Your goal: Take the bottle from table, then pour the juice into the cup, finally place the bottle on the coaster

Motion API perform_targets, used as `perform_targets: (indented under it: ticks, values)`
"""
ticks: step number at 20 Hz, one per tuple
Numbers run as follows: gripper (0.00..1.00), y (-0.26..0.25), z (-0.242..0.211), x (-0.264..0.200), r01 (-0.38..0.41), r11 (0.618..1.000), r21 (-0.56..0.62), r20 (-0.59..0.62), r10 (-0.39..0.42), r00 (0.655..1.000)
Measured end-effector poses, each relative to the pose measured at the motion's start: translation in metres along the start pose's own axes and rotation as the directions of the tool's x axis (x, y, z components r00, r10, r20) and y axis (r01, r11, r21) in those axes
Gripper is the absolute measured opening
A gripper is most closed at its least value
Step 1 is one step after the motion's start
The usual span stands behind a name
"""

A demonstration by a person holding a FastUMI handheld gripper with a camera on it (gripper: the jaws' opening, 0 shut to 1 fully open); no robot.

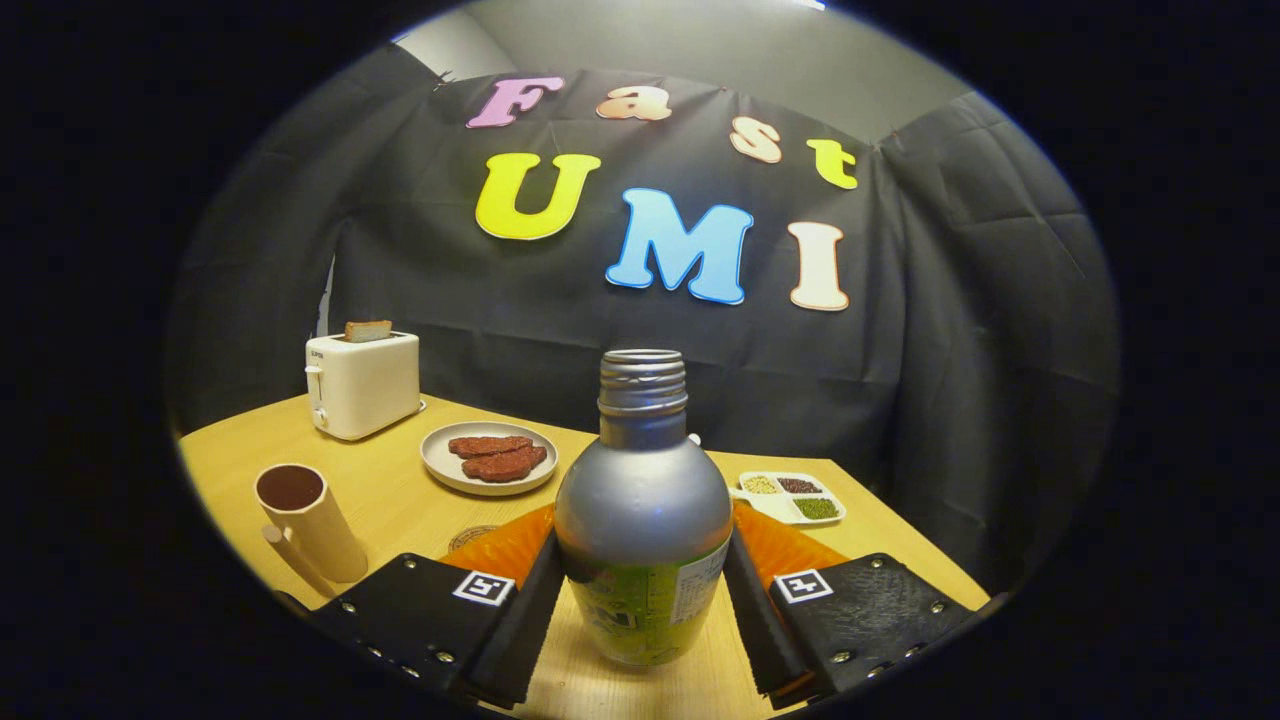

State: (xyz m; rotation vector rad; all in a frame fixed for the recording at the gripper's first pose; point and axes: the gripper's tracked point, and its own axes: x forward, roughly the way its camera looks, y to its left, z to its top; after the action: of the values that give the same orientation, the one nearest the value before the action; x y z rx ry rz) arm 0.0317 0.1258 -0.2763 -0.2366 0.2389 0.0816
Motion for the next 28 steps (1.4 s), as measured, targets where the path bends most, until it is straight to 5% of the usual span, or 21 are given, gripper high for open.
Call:
perform_targets:
  ticks: [14, 28]
  values:
    - [0.77, 0.048, 0.059, -0.009, -0.050, 0.934, -0.353, 0.001, 0.054, 0.999]
    - [0.77, 0.095, 0.046, -0.004, -0.127, 0.728, -0.674, -0.046, 0.131, 0.990]
